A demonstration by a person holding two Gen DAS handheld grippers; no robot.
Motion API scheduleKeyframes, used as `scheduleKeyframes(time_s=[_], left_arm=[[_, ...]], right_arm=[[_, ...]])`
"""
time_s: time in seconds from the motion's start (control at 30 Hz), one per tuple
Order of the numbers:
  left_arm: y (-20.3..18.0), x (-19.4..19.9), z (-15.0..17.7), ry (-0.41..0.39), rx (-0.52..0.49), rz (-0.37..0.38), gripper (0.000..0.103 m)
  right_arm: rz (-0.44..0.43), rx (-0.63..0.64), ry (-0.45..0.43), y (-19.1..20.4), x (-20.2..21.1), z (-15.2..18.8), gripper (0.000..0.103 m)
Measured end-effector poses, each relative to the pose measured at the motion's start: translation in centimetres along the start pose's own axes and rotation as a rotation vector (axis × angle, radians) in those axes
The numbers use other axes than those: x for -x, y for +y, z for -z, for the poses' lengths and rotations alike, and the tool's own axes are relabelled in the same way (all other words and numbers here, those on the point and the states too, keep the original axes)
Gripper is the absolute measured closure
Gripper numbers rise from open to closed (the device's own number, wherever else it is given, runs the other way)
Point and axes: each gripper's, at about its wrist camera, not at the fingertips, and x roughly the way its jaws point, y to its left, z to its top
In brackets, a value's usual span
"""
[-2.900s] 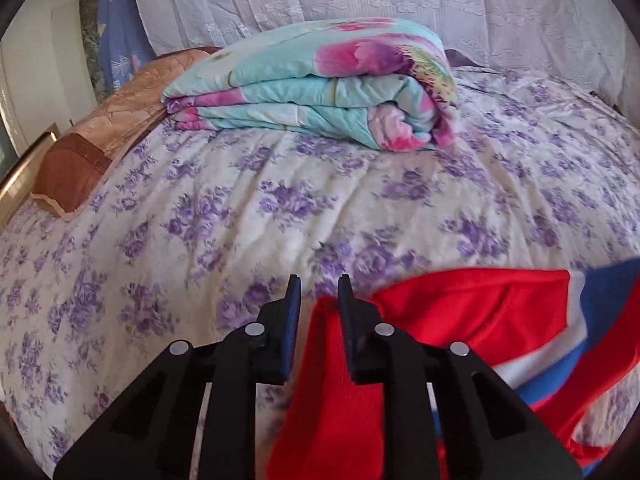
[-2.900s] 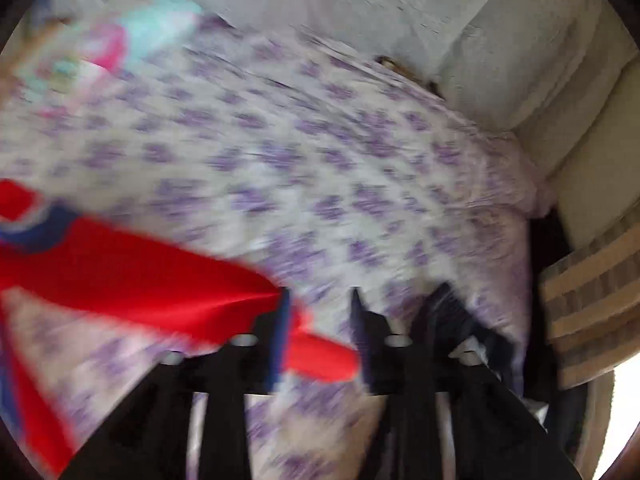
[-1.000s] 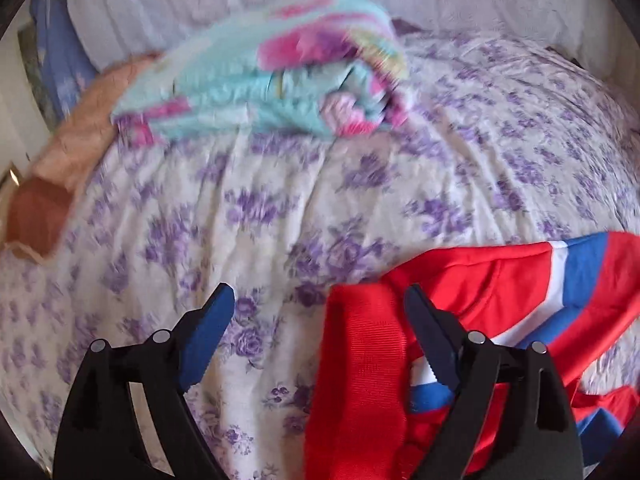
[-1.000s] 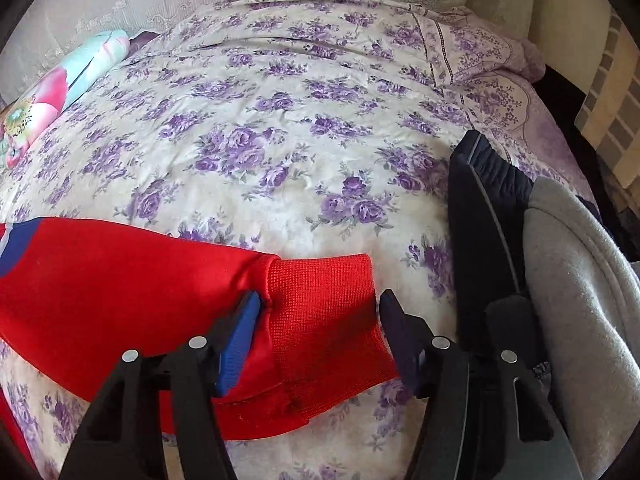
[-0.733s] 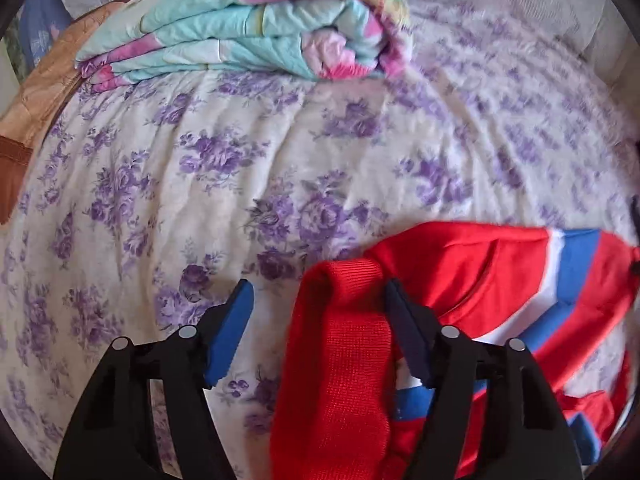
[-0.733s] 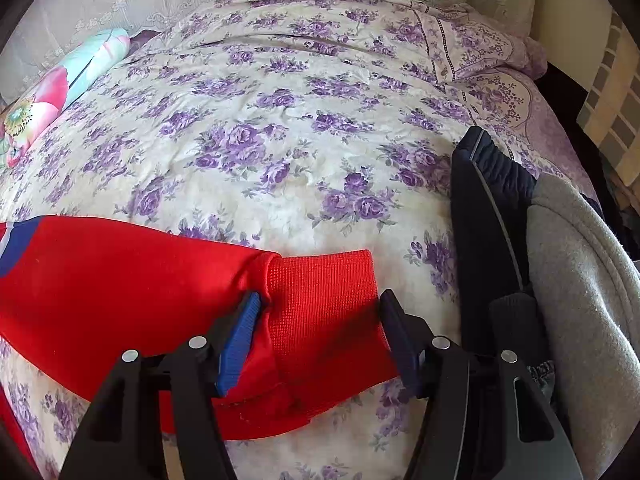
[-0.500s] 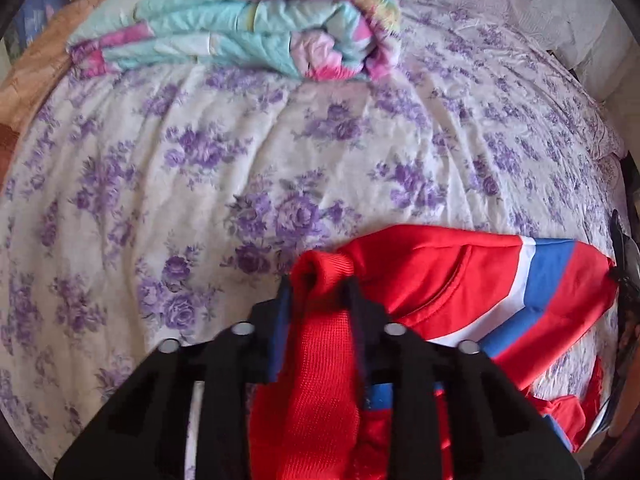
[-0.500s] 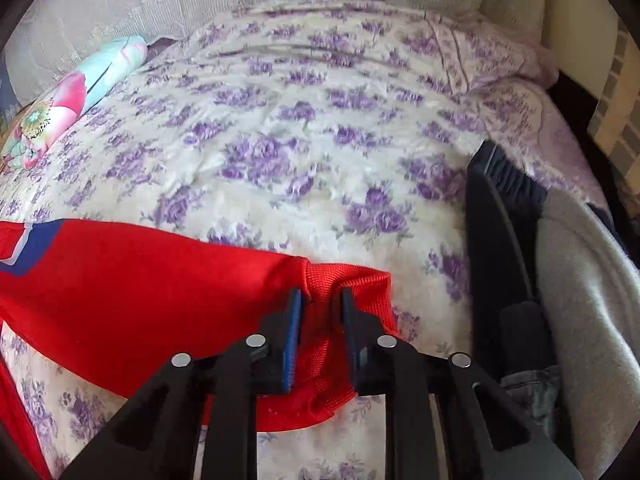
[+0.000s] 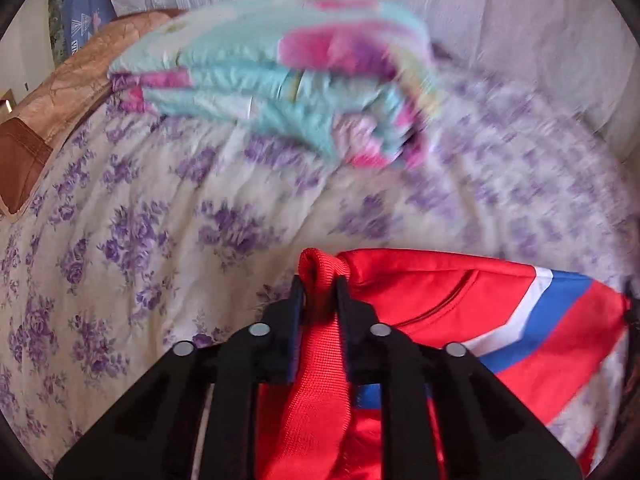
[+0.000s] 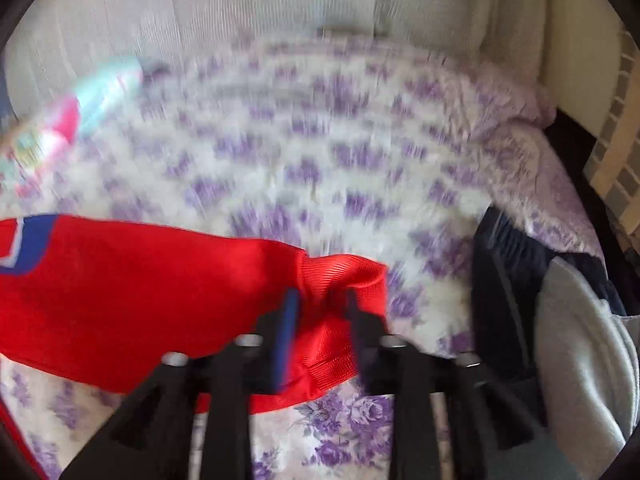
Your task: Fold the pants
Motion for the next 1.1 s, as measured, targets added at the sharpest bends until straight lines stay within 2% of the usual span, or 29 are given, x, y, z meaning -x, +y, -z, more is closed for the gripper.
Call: scheduleKeyframes(time_s=[0.03,0.07,0.1,0.17,0.23,0.3,0.4,0.53,0.67,0.7,0.73,0.77,0.8,0.87,0.9,0.93,1.03,1.1], left_arm=[[0.1,-1.0,0.1,0.021,-0.007,-0.039,0.066],[0.4,-1.3,0.1,0.022,0.003,-0.063,0.059],[0.8,-0.7,0.1,0.006,0.015,-0.066,0.050],[2.1,1.8,0.1,-0.045,0.042,-0.036,0.043],[3.7,4.6,0.4,-0.091,0.075,-0.029,0.030],[5.4,8.0,1.6,-0.129,0.092,0.008,0.028],[5.8,11.8,5.2,-0.116,0.039,0.034,0.026],[5.4,13.7,11.5,-0.070,-0.039,0.084,0.026],[6.1,13.7,16.1,-0.030,-0.011,0.111,0.026],[6.3,13.5,16.9,-0.018,0.004,0.132,0.026],[6.3,13.3,17.6,-0.009,0.015,0.144,0.026],[6.2,13.0,18.2,0.002,0.019,0.154,0.026],[6.1,12.5,18.6,0.015,0.023,0.158,0.027],[6.0,11.1,19.2,0.062,0.044,0.166,0.032],[6.1,10.4,19.4,0.094,0.071,0.181,0.042],[6.1,9.9,19.6,0.116,0.097,0.212,0.046],[5.5,9.8,19.4,0.086,0.125,0.225,0.049],[4.8,9.8,18.9,0.074,0.144,0.264,0.049]], right_arm=[[0.059,0.013,0.003,0.3,-0.5,0.3,0.049],[0.083,-0.002,-0.025,0.2,0.1,0.4,0.044],[0.075,-0.045,-0.057,-0.3,1.2,0.6,0.043],[0.022,-0.144,-0.118,-1.9,5.1,1.4,0.039],[-0.031,-0.159,-0.150,-2.7,9.1,3.0,0.031],[-0.124,-0.116,-0.128,-2.4,12.9,5.4,0.028],[-0.292,0.002,-0.061,-0.5,16.5,10.2,0.028],[-0.332,0.063,-0.001,2.0,16.5,15.6,0.028],[-0.380,0.035,0.051,3.5,14.7,18.0,0.028],[-0.408,0.026,0.064,3.8,14.3,18.3,0.034],[-0.437,0.026,0.078,4.2,14.3,18.9,0.049],[-0.443,0.041,0.080,5.1,14.7,19.6,0.073],[-0.468,0.064,0.078,5.7,15.1,19.9,0.081],[-0.451,0.090,0.036,6.5,16.5,20.4,0.088],[-0.441,0.087,0.016,6.6,17.2,20.4,0.089],[-0.429,0.067,-0.012,6.1,17.9,20.4,0.089],[-0.387,-0.001,-0.095,3.8,20.3,20.2,0.090],[-0.362,-0.057,-0.149,2.0,21.8,20.2,0.090]])
